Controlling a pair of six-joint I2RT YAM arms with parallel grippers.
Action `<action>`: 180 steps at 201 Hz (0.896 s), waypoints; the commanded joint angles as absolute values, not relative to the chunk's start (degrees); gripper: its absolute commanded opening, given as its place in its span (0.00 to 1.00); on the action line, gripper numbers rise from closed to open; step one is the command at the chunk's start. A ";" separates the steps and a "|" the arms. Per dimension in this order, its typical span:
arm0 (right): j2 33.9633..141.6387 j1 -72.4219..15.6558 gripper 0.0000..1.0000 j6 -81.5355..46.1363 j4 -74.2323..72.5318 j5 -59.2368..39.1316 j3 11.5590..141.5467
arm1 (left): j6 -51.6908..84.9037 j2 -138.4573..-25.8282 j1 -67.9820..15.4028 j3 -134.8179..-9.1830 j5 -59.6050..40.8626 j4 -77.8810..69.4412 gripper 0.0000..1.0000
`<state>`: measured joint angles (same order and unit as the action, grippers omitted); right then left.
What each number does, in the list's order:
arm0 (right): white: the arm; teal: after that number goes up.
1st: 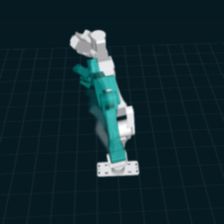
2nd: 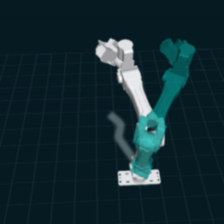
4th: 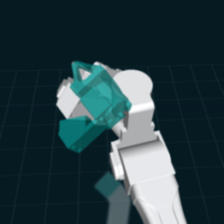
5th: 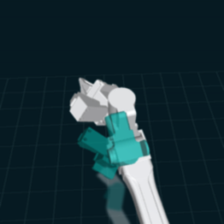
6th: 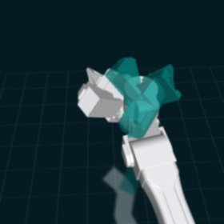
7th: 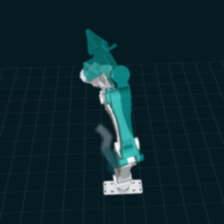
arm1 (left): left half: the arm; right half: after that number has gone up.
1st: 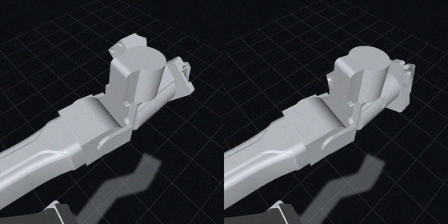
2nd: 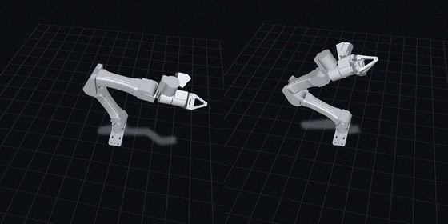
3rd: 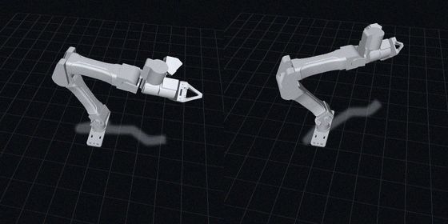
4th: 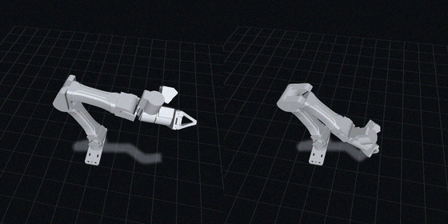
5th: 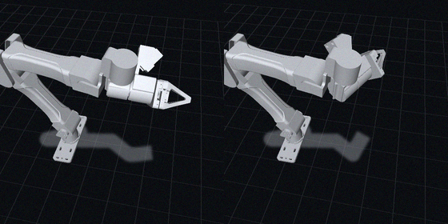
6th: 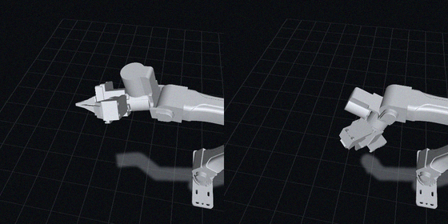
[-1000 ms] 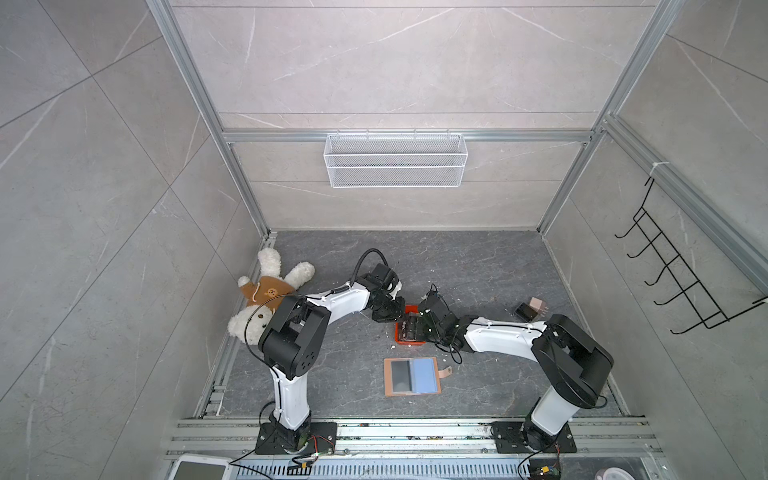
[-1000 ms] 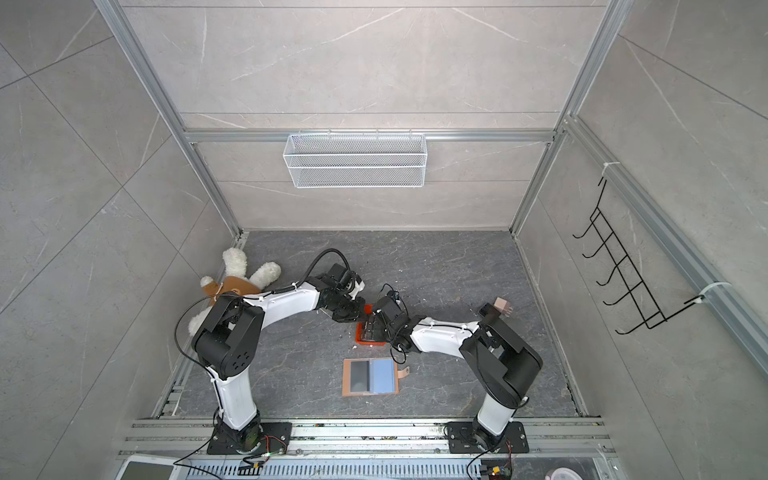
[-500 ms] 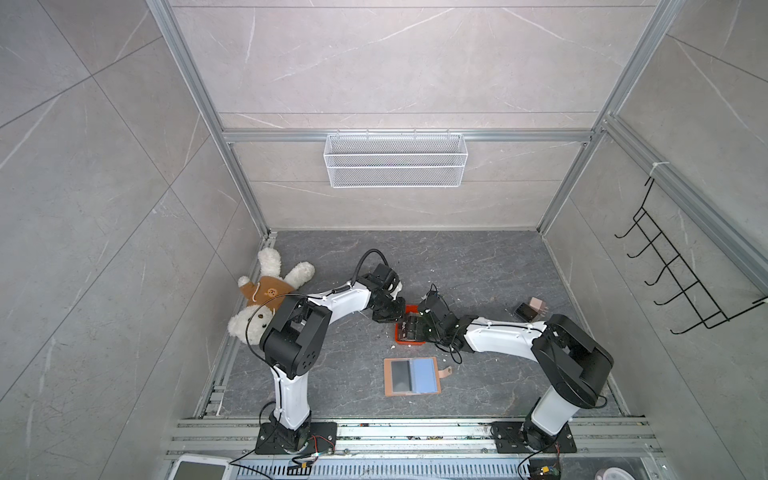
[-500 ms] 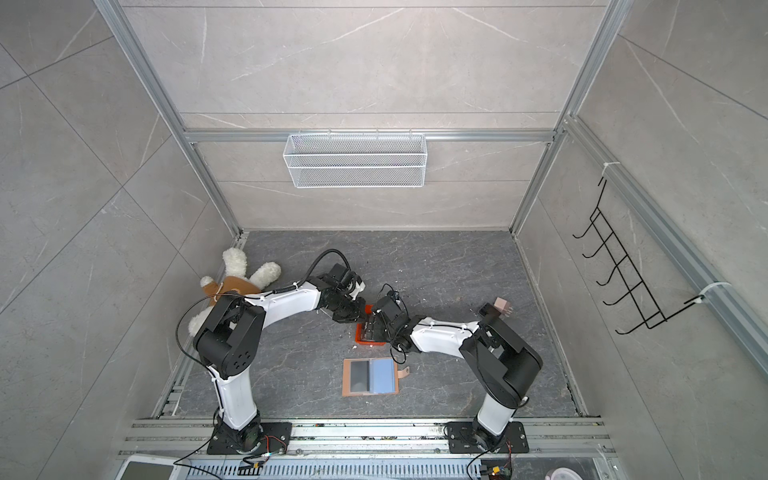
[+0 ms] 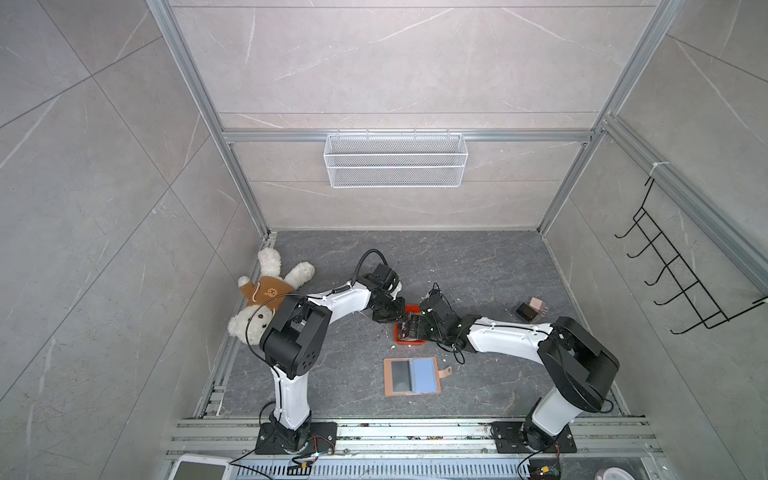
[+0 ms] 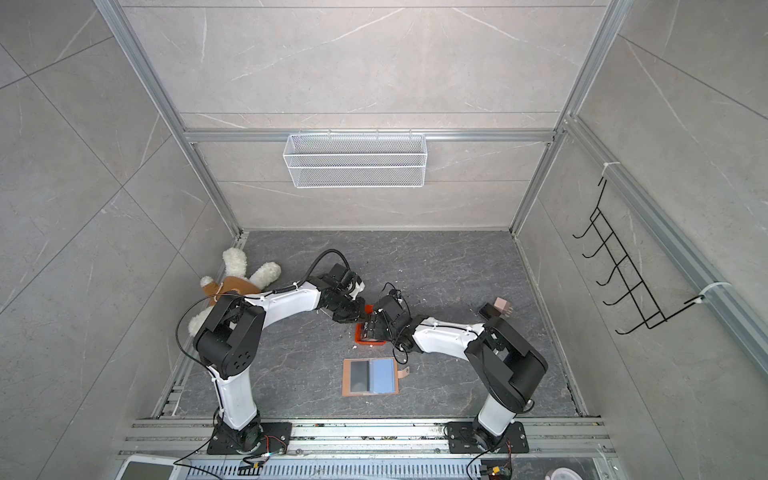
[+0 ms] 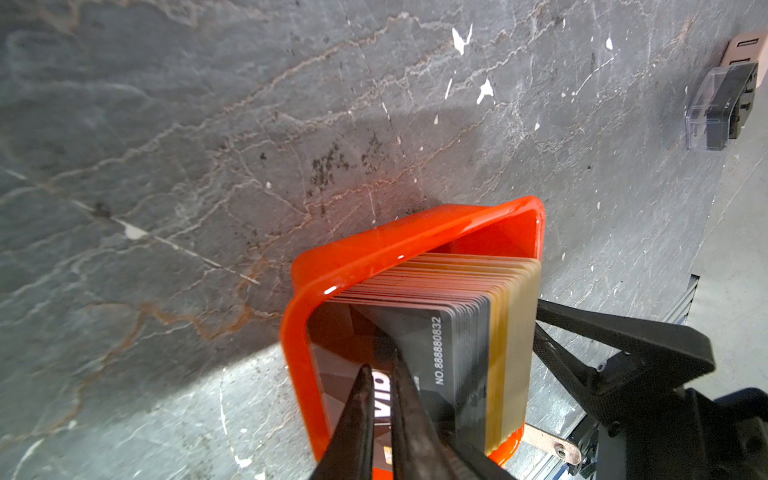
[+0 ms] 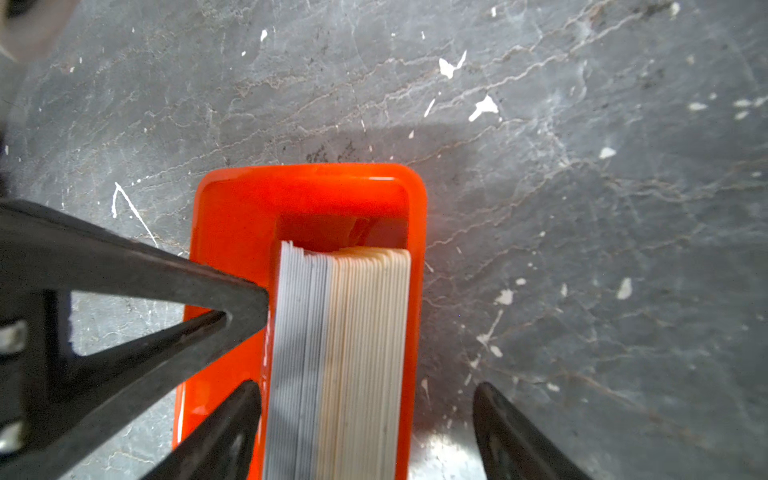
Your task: Put the credit cards into the card holder
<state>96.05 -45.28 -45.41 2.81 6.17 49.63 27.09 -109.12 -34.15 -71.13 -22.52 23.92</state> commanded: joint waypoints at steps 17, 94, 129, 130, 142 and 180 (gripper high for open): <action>94.20 -44.83 0.81 -44.91 4.48 7.21 48.14 | 27.82 -109.27 -34.26 -72.34 -22.59 24.46 0.15; 92.02 -44.48 0.80 -44.70 6.86 9.24 47.77 | 28.43 -109.16 -34.23 -72.25 -23.27 24.10 0.15; 92.02 -44.52 0.80 -44.70 6.69 8.88 47.72 | 28.65 -109.66 -34.43 -72.11 -24.17 23.69 0.16; 92.02 -44.54 0.80 -44.72 6.69 8.88 47.72 | 28.65 -109.68 -34.44 -72.14 -24.17 23.66 0.16; 92.04 -44.50 0.80 -44.65 6.68 8.88 47.66 | 28.83 -109.94 -34.62 -72.16 -24.41 23.58 0.17; 91.13 -44.48 0.80 -44.69 6.97 8.83 47.61 | 28.73 -110.85 -35.58 -72.25 -24.70 23.55 0.19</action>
